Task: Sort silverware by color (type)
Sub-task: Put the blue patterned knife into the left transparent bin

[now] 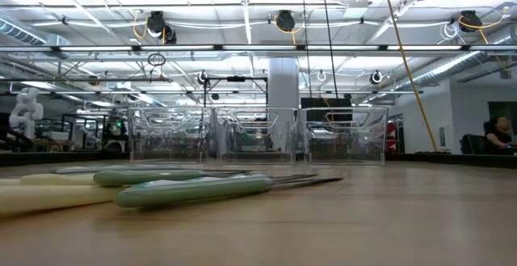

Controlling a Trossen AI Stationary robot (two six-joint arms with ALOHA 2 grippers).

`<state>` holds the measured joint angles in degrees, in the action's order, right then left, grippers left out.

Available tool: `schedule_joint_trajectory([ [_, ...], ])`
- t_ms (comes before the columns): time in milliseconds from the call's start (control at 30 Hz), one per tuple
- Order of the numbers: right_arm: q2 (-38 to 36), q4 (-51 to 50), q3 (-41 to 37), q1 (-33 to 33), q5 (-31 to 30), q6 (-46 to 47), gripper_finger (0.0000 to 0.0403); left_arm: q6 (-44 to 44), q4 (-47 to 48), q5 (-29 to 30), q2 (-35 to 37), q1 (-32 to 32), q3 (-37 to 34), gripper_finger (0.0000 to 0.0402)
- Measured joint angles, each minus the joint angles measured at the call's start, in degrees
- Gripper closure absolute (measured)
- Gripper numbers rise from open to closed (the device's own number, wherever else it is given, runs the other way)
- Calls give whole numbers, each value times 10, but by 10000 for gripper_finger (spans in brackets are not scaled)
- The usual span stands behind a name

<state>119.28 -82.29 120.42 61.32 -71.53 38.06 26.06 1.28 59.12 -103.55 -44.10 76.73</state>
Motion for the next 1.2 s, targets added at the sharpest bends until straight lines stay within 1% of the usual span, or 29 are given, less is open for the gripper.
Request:
schedule_joint_trajectory([
  [100,0,-32,0,15,12,22,89,-1,-1,10,0,1,0,349],
  [233,0,-75,0,27,11,49,89,-1,-1,13,0,8,0,349],
  [533,0,-77,0,13,15,50,90,-5,-1,14,0,9,0,349],
  [767,0,-77,0,5,59,65,90,-16,-3,25,0,18,0,345],
  [1200,0,-77,0,7,59,97,90,-42,2,25,0,33,0,345],
])
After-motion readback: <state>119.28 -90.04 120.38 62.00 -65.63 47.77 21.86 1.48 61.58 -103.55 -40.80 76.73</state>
